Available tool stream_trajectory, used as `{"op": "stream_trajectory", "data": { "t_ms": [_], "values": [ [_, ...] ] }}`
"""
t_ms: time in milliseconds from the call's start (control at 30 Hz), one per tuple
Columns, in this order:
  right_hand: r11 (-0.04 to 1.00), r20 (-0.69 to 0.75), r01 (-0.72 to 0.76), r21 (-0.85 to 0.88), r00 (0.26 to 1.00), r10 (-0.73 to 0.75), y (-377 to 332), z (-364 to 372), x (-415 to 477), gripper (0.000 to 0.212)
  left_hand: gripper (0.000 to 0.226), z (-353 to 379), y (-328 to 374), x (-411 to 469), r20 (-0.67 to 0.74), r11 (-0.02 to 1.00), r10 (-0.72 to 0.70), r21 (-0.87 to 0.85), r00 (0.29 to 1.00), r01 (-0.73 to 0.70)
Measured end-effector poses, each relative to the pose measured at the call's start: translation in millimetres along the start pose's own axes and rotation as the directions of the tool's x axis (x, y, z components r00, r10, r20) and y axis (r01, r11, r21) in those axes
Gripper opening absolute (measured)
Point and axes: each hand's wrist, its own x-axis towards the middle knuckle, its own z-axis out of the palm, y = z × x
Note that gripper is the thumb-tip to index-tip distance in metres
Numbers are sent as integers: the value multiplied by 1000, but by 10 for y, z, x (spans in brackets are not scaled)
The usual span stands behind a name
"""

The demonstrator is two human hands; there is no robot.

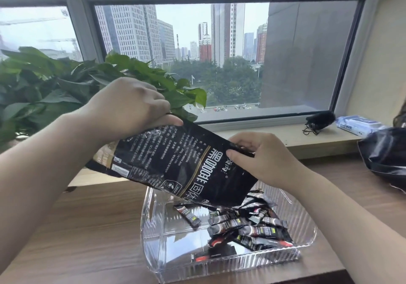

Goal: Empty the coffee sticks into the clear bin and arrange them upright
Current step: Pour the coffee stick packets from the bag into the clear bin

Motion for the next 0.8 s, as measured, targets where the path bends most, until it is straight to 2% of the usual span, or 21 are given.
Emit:
{"op": "stream_trajectory", "data": {
  "t_ms": [133, 300, 400, 533, 633, 733, 800],
  "values": [
    [999, -85, 32, -3, 996, -32, -23, 7, -40, 14, 44, 29, 2, -31, 16, 999, -37, 32, 999, 37],
    [992, -203, 115, -43, 972, -121, -36, 50, -33, 16, 35, 30, 17, -81, 36, 995, -82, 53, 996, 80],
    [988, -263, 146, -57, 952, -155, -55, 64, 8, 17, 46, 5, 33, -84, 10, 996, -66, 65, 998, 65],
    [992, -258, 121, -17, 958, -122, -44, 91, 29, 16, 56, -7, -13, -36, 18, 997, -28, 79, 999, 27],
    [996, -252, 78, 35, 965, -67, -27, 124, 13, 15, 61, -44, -44, 39, 115, 998, -15, 64, 993, 8],
    [997, -265, 25, 71, 964, -6, 15, 157, -8, 17, 64, -72, -72, 122, 216, 992, 0, 122, 976, -27],
    [997, -269, -12, 78, 963, 33, 47, 174, -25, 18, 61, -112, -22, 232, 283, 999, -22, 37, 959, 12]
  ]
}}
